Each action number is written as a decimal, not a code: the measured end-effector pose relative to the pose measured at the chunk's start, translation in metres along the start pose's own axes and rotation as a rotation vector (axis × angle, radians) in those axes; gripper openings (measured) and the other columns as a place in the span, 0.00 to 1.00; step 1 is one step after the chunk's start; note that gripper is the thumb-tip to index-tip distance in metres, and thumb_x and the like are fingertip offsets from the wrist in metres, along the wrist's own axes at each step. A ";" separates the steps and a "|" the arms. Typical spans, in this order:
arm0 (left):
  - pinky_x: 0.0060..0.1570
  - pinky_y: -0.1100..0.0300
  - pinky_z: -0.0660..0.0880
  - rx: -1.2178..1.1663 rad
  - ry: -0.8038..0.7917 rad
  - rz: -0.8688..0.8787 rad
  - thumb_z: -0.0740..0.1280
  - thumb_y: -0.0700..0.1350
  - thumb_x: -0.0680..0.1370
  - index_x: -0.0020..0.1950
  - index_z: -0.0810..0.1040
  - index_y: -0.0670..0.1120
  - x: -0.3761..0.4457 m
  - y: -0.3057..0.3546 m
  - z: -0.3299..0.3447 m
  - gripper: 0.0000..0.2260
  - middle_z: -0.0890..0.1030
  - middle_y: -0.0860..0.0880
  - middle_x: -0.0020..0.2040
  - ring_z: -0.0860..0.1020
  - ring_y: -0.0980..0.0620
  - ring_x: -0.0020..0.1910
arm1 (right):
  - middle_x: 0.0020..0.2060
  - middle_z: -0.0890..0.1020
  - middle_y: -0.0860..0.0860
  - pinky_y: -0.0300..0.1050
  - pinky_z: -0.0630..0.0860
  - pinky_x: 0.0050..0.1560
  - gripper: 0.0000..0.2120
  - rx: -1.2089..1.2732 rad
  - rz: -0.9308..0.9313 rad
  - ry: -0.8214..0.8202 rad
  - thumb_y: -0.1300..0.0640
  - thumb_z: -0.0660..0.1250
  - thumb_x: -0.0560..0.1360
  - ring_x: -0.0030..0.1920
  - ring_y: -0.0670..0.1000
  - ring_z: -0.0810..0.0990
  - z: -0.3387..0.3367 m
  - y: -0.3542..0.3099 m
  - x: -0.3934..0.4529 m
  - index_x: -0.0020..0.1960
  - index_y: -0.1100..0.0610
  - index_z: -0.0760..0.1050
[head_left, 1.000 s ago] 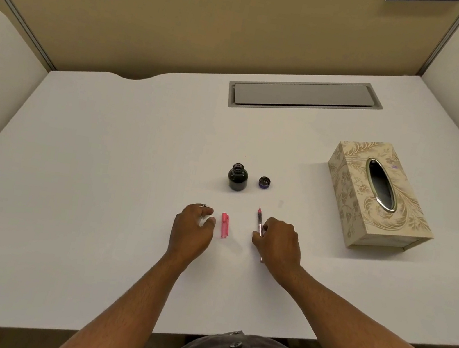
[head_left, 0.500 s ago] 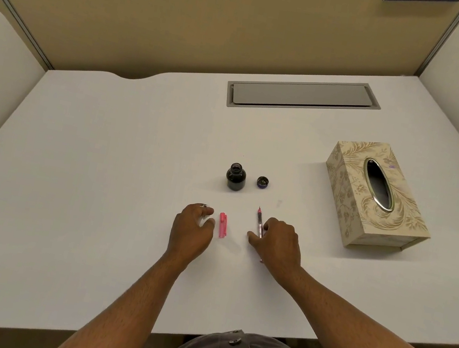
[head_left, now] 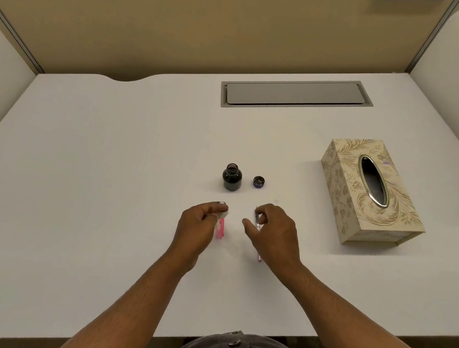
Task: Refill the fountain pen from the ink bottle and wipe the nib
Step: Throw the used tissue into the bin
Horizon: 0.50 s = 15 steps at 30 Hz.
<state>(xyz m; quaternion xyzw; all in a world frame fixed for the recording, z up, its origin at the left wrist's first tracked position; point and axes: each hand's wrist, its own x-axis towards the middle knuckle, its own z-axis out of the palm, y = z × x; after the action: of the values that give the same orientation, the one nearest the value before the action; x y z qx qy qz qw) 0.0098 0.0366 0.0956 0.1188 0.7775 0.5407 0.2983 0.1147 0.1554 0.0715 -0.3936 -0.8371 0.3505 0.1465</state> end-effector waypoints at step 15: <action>0.54 0.58 0.78 -0.370 -0.302 -0.124 0.68 0.39 0.77 0.57 0.73 0.43 -0.003 0.017 0.021 0.10 0.85 0.42 0.51 0.84 0.49 0.50 | 0.45 0.83 0.43 0.28 0.76 0.44 0.14 0.310 0.125 0.055 0.50 0.73 0.73 0.42 0.40 0.82 -0.026 -0.023 -0.027 0.58 0.51 0.79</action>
<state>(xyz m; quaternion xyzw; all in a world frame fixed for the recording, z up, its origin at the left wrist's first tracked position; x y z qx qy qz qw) 0.0229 0.0578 0.1068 0.0938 0.6175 0.6308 0.4603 0.1331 0.1376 0.1070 -0.4271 -0.7426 0.4729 0.2060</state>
